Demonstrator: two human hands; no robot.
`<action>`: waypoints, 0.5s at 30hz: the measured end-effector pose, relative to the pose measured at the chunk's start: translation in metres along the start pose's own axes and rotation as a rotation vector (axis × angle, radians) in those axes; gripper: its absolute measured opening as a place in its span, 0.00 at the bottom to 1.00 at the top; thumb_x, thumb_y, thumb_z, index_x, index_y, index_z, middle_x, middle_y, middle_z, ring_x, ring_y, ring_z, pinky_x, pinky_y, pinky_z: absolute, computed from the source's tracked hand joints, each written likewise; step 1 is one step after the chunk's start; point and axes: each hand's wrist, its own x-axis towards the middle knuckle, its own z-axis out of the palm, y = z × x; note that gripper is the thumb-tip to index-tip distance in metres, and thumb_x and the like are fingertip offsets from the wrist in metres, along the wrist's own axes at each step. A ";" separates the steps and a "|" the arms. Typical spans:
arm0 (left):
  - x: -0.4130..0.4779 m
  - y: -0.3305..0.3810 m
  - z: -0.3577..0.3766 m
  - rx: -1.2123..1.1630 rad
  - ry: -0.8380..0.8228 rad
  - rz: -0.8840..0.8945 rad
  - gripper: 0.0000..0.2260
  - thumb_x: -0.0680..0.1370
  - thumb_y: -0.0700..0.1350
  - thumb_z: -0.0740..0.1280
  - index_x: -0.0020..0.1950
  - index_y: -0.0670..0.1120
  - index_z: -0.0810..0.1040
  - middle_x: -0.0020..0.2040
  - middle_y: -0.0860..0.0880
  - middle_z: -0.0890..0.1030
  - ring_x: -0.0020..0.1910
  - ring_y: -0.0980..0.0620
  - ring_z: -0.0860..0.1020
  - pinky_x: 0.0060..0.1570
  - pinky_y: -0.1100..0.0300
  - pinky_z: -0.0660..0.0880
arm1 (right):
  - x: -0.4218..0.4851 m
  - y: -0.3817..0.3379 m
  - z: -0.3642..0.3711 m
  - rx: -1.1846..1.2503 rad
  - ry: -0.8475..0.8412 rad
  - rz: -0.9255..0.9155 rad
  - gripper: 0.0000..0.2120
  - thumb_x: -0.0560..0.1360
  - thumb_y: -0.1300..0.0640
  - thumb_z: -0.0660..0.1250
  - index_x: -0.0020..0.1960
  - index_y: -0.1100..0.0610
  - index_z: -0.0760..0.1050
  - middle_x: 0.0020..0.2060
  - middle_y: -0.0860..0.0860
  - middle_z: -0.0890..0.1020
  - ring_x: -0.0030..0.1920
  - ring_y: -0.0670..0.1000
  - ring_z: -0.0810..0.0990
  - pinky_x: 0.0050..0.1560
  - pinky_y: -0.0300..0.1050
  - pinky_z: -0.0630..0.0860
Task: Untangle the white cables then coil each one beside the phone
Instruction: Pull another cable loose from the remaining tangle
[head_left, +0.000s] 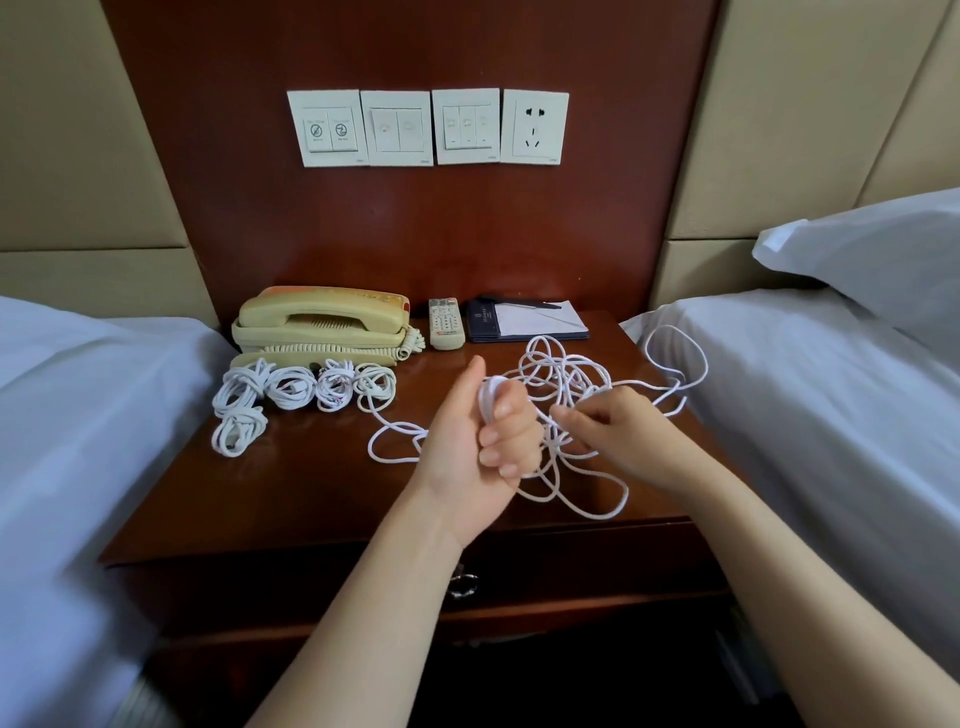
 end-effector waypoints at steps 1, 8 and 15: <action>0.001 0.003 -0.002 -0.023 0.027 0.019 0.29 0.82 0.55 0.48 0.24 0.46 0.67 0.19 0.54 0.60 0.16 0.60 0.58 0.18 0.67 0.55 | -0.001 0.000 -0.001 -0.025 -0.028 0.004 0.25 0.78 0.49 0.62 0.27 0.63 0.66 0.22 0.51 0.65 0.25 0.48 0.62 0.29 0.41 0.61; 0.006 0.005 -0.004 -0.138 0.173 0.099 0.26 0.83 0.55 0.48 0.28 0.45 0.67 0.21 0.53 0.61 0.17 0.58 0.59 0.17 0.66 0.58 | -0.012 -0.023 0.006 -0.315 -0.085 -0.039 0.24 0.78 0.48 0.62 0.26 0.56 0.63 0.22 0.50 0.66 0.26 0.48 0.65 0.32 0.47 0.66; 0.013 0.009 -0.008 -0.122 0.346 0.168 0.25 0.82 0.58 0.45 0.33 0.45 0.65 0.21 0.53 0.61 0.17 0.58 0.59 0.17 0.66 0.58 | -0.025 -0.047 0.009 -0.507 -0.253 -0.203 0.14 0.78 0.50 0.58 0.37 0.55 0.70 0.28 0.48 0.70 0.31 0.48 0.69 0.34 0.46 0.67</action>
